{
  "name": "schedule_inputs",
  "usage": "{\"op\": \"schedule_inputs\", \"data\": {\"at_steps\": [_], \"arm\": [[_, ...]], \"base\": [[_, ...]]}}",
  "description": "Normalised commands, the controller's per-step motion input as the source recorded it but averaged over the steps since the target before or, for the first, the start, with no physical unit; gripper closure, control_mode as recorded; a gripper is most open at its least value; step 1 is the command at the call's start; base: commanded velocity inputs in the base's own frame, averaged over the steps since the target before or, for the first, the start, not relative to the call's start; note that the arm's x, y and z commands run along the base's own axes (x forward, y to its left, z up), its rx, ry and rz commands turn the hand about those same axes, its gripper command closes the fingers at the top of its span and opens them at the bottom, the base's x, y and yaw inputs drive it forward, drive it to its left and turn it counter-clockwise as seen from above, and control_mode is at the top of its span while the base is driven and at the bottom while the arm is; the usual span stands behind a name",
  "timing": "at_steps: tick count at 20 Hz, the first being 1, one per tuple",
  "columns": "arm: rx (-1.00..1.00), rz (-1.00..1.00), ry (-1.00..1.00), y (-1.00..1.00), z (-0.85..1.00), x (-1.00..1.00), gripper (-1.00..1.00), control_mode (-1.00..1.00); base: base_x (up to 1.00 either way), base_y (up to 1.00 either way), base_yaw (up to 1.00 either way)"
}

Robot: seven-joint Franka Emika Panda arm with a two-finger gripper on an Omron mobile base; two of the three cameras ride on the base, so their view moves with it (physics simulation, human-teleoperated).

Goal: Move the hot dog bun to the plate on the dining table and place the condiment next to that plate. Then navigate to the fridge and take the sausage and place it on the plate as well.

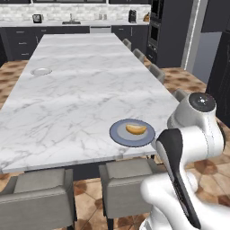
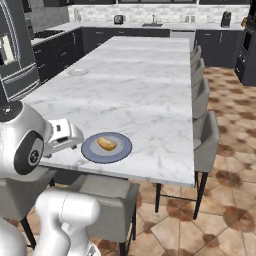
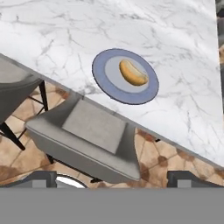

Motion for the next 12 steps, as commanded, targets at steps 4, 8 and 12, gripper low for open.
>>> {"op": "schedule_inputs", "data": {"at_steps": [4, 8, 12], "arm": [[0.0, -0.01, 0.01, 0.0, -0.02, -0.01, -1.0, -1.0], [0.11, -0.03, -0.08, -0.67, -0.07, -0.07, -1.0, -1.0], [0.0, 0.0, 0.0, 0.0, 0.0, 0.0, -1.0, 1.0]], "base": [[0.0, 0.0, 0.0], [0.0, 0.0, 0.0], [-0.06, -1.0, -0.04]]}}
